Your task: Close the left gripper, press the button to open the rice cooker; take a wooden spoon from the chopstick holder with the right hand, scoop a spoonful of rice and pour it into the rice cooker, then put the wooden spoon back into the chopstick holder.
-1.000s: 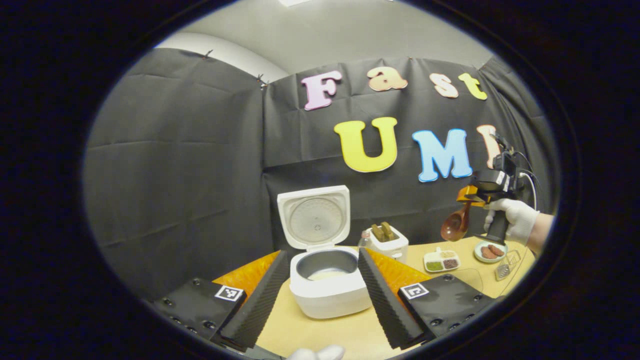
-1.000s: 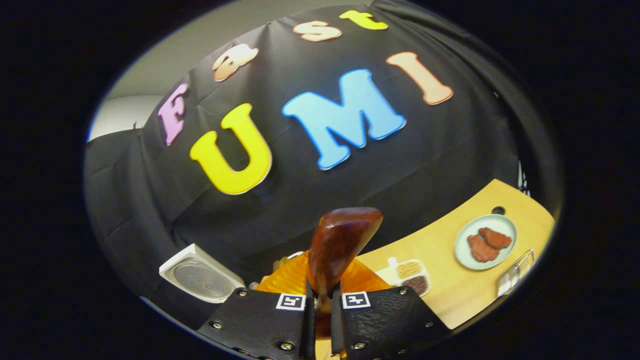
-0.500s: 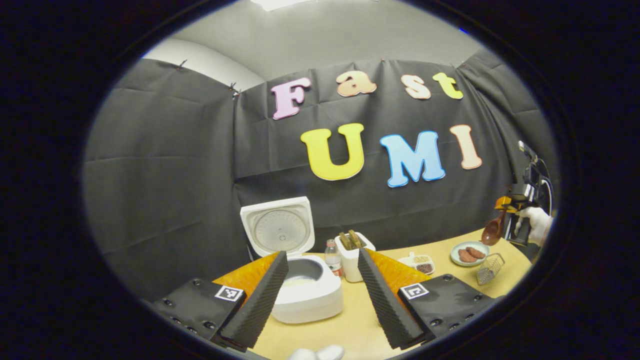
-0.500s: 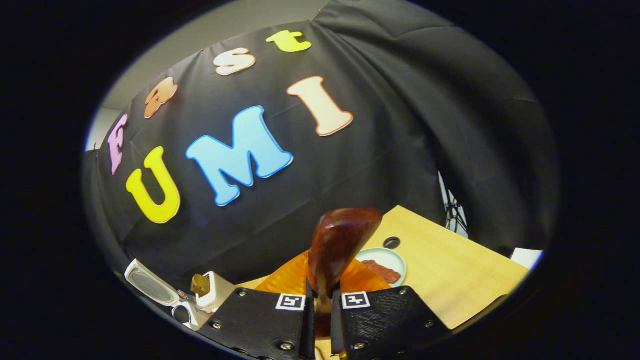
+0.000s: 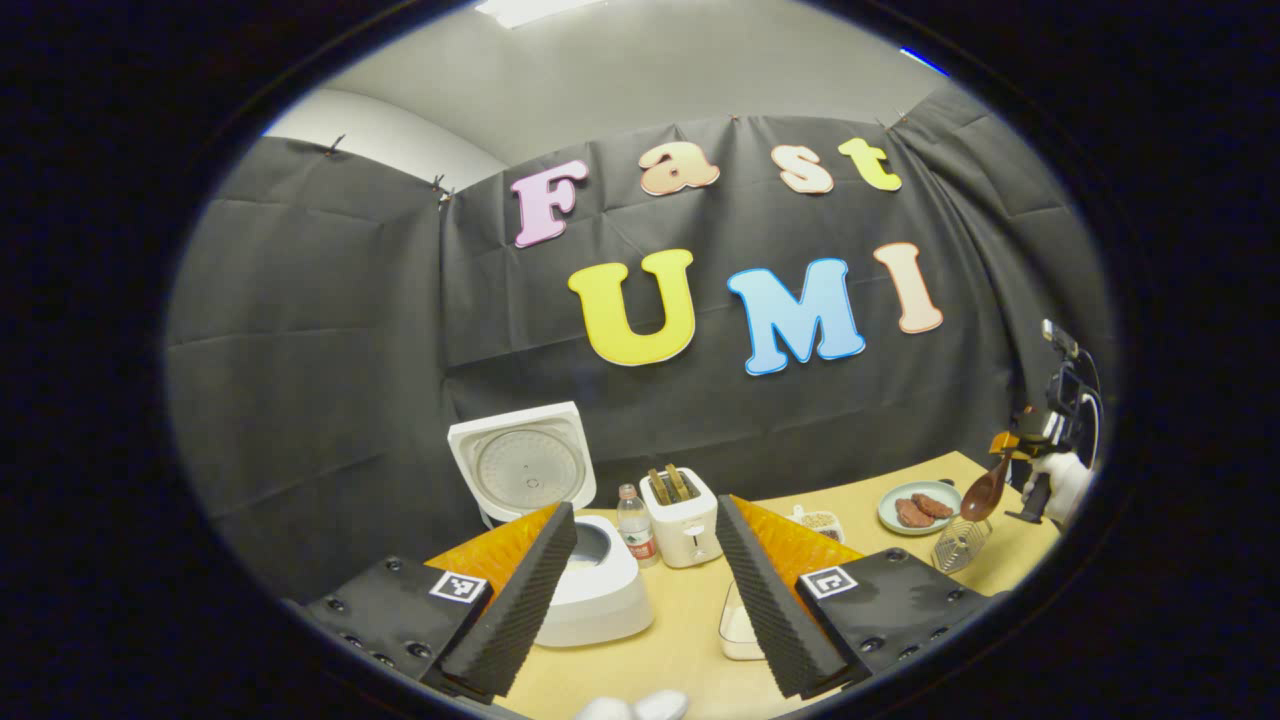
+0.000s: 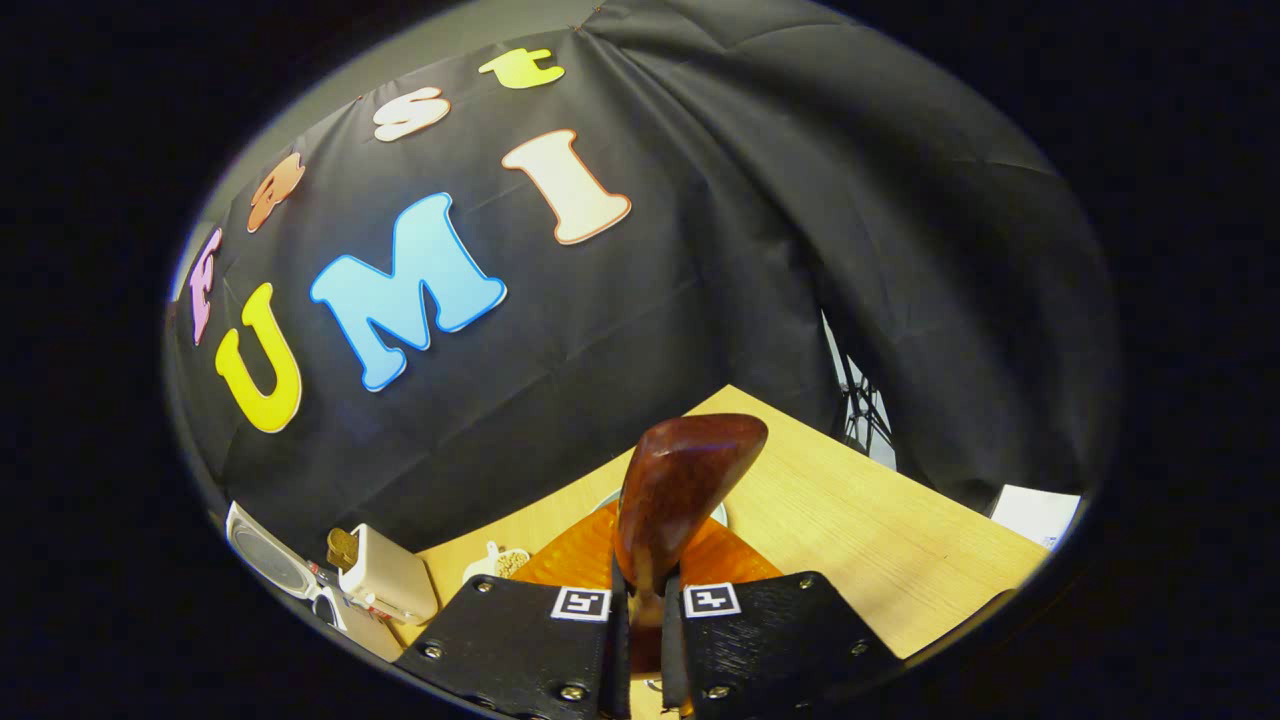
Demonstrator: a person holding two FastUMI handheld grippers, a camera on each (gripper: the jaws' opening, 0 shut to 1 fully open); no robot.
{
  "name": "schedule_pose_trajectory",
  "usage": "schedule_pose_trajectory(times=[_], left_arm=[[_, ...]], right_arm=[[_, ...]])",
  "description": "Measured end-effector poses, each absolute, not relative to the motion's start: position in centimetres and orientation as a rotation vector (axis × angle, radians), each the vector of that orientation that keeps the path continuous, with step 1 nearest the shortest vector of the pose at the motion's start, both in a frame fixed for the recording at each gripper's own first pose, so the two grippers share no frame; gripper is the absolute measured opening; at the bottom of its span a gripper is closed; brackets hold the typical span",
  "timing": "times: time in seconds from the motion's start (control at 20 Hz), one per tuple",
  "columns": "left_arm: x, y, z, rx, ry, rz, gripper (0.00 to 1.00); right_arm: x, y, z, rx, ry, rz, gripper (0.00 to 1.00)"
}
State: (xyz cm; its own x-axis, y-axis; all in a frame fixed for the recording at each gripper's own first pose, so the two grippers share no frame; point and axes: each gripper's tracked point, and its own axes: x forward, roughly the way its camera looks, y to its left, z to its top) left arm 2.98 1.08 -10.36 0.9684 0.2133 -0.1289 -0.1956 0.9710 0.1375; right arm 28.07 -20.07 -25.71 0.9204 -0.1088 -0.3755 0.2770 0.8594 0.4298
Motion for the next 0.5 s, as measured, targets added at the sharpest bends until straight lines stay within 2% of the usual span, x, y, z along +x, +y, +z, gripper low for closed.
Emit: schedule_pose_trajectory(times=[0.25, 0.45, 0.5], left_arm=[[3.1, -0.6, -9.5, 0.161, 0.13, 0.199, 1.0], [3.1, -1.4, -10.4, 0.163, 0.165, 0.185, 0.96], [3.1, -1.4, -10.5, 0.164, 0.172, 0.188, 1.0]], right_arm=[[27.4, -19.4, -30.9, 0.476, 0.402, -0.205, 0.12], [26.9, -18.9, -34.0, 0.482, 0.452, -0.211, 0.13], [26.8, -18.9, -34.7, 0.488, 0.467, -0.215, 0.12]])
